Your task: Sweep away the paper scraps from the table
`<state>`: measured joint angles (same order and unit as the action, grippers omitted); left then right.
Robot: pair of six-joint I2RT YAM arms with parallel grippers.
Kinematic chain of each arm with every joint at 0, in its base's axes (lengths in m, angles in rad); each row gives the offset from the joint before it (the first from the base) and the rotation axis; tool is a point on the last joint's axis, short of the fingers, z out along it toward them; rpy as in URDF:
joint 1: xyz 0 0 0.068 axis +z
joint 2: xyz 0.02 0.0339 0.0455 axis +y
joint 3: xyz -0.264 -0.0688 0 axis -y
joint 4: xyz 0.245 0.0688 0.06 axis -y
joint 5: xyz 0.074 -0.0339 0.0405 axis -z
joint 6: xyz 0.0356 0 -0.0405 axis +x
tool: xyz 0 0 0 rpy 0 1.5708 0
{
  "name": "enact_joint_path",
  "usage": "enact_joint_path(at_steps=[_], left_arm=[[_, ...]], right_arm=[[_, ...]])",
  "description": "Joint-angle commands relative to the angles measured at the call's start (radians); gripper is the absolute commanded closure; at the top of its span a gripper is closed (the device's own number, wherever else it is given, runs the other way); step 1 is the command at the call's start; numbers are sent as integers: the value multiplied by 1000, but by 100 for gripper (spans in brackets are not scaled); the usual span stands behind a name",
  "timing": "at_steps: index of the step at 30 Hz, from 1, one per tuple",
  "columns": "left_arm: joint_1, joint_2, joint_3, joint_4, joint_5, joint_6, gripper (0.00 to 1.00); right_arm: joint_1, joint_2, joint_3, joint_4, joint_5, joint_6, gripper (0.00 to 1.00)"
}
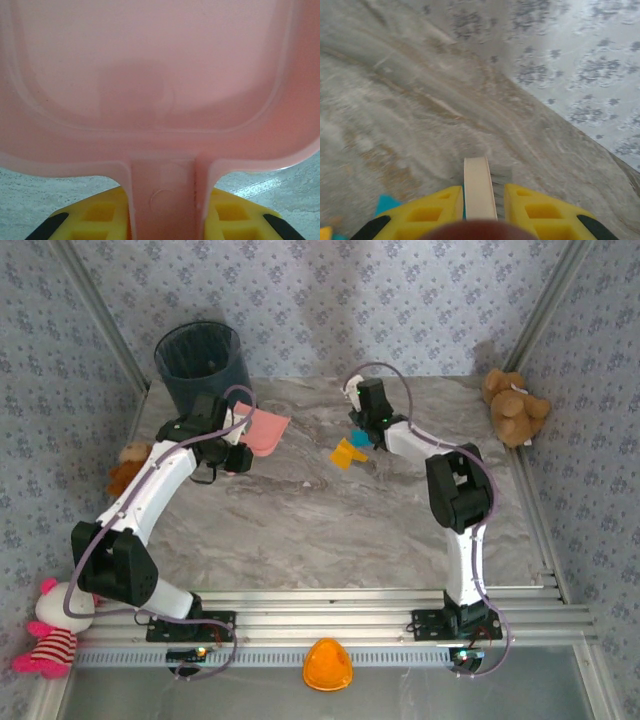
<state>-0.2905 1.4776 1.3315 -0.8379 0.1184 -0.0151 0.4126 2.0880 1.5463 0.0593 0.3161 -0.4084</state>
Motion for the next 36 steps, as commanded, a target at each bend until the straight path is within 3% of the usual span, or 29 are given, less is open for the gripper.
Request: enact_joint_path(at_steps=[1, 16, 31, 36], left_arm=[[-8, 1, 26, -14, -5, 20, 100], [-16, 12, 31, -24, -4, 30, 100], [-54, 50, 33, -70, -17, 94, 100], [-92, 70, -6, -76, -5, 164, 100]], right_arm=[[30, -60, -50, -14, -40, -15, 100], [157, -273, -262, -15, -112, -1, 100], [128, -364, -297, 74, 122, 146, 100], [87, -367, -313, 85, 89, 199, 100]])
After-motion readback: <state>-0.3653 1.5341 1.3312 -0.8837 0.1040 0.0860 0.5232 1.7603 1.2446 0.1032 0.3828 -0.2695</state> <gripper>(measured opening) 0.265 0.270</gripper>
